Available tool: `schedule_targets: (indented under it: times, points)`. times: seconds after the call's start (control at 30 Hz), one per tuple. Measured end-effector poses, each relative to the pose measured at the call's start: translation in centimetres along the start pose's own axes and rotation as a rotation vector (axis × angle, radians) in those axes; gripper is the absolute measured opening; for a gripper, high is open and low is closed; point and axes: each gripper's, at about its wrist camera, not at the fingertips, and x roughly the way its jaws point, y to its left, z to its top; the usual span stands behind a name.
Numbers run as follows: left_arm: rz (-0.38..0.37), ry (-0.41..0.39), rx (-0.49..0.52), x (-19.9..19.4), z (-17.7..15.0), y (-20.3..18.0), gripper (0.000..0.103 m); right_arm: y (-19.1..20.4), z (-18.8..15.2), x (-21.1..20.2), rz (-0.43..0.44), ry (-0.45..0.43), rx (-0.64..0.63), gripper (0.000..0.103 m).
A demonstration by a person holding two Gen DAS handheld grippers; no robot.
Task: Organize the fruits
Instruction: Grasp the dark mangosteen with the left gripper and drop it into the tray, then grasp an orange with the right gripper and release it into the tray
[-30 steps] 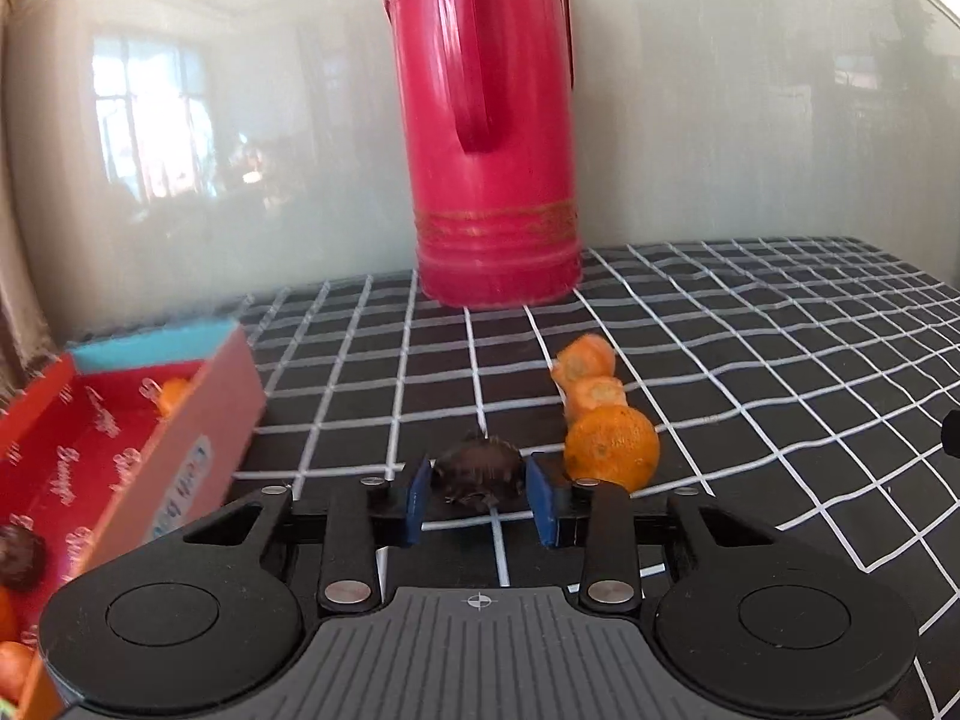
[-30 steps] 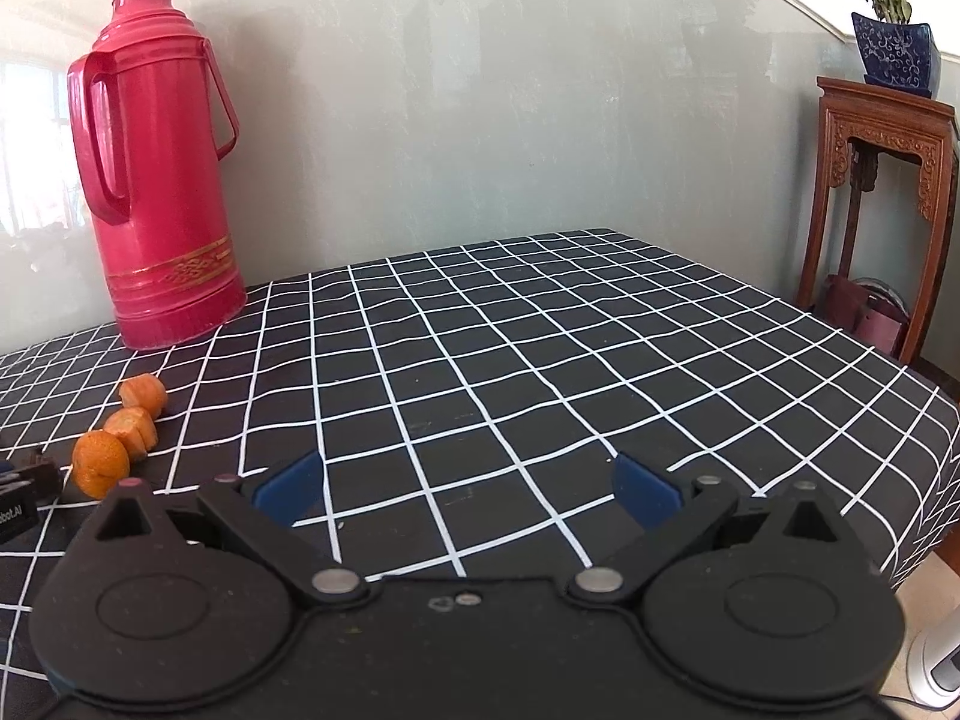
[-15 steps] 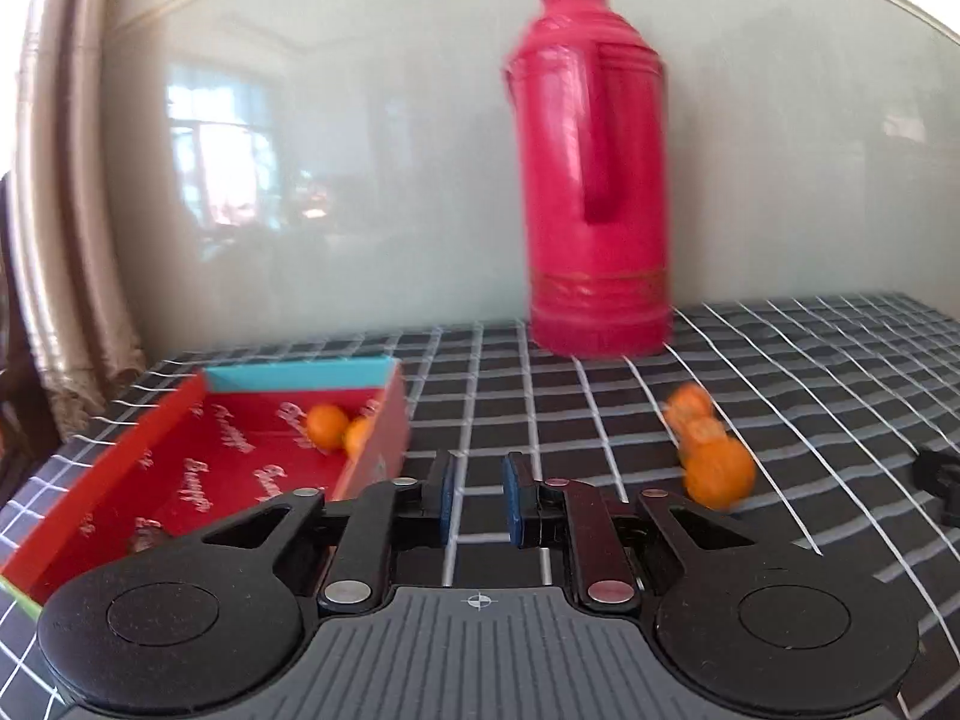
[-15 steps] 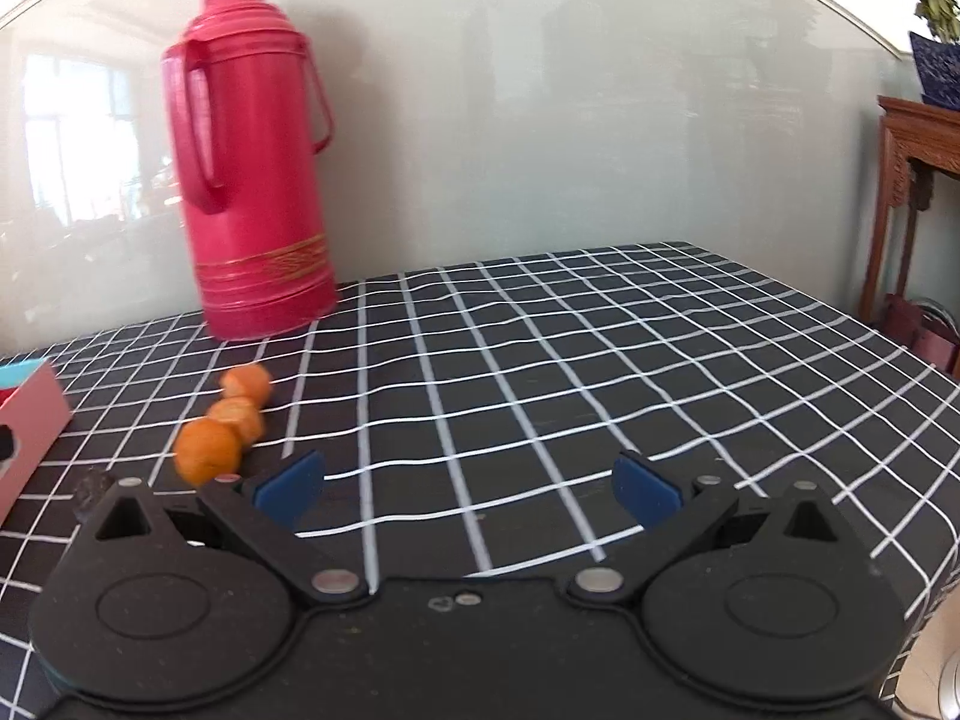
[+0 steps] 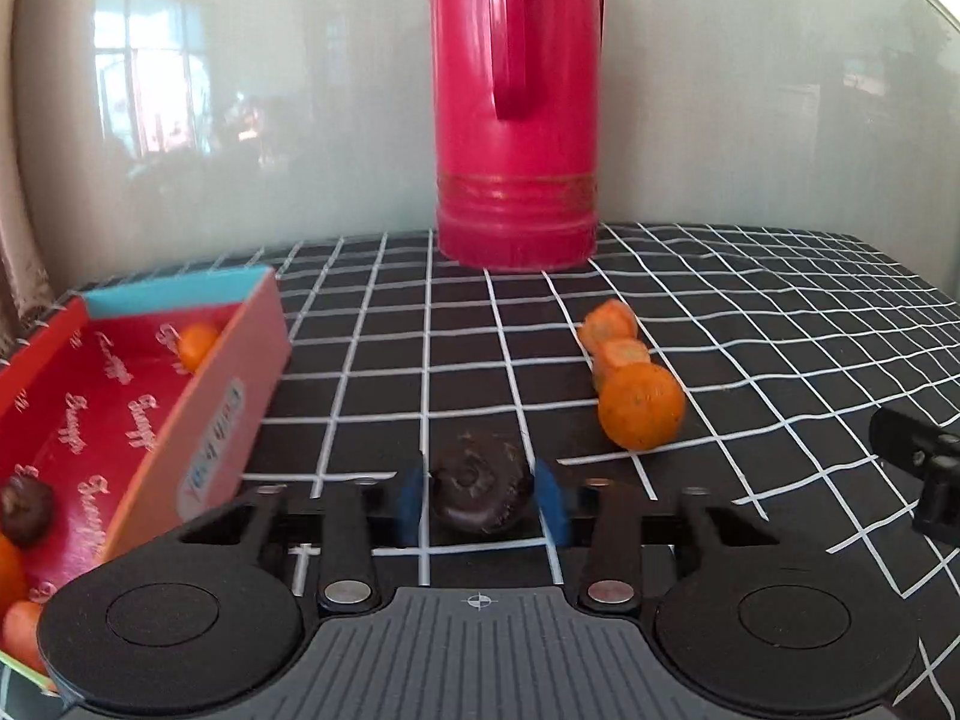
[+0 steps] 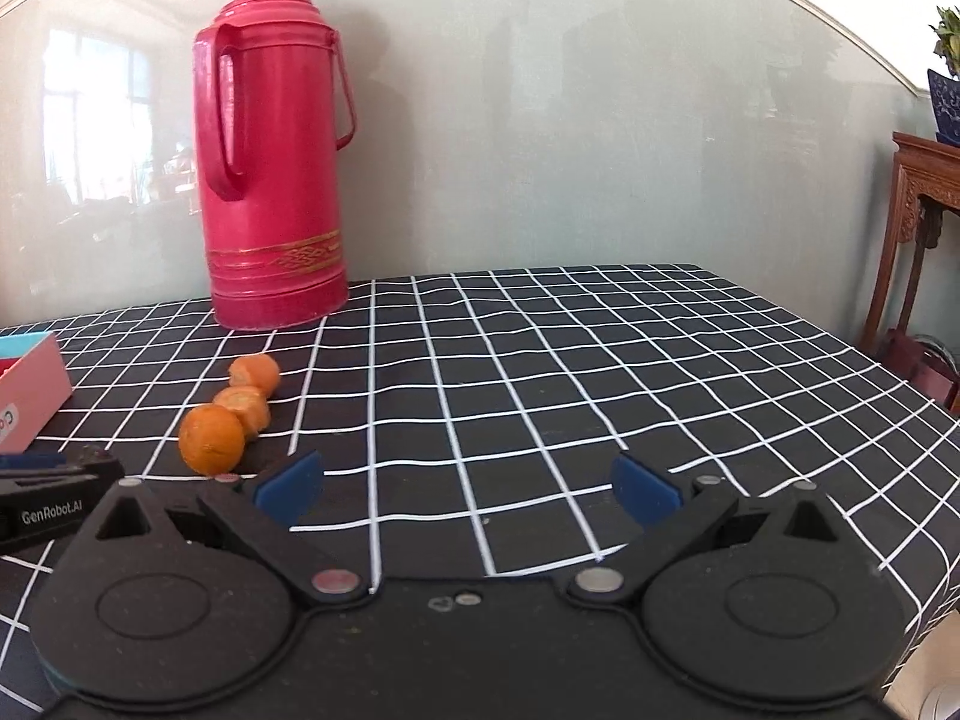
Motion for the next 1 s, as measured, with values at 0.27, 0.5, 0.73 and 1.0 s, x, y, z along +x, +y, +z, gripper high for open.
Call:
schedule_targets:
  times: [0.27,0.5,0.73,1.0]
  points:
    - [0.126,-0.146,0.012,-2.7,0.1,0.4,0.038,-0.3,0.1,-0.1,0.018,-0.003,0.024,0.097]
    - [0.384,-0.220,-0.122,-5.2,0.3,5.1,0.038,0.8,0.2,-0.3,0.037,-0.006,0.013,0.097]
    - [0.473,-0.045,-0.253,-4.1,-0.6,10.1,0.038,2.4,0.2,-0.2,0.052,-0.005,-0.006,0.097]
    - [0.515,-0.099,-0.295,-7.2,-1.1,12.6,0.095,5.3,0.4,0.5,0.095,0.022,-0.015,0.097]
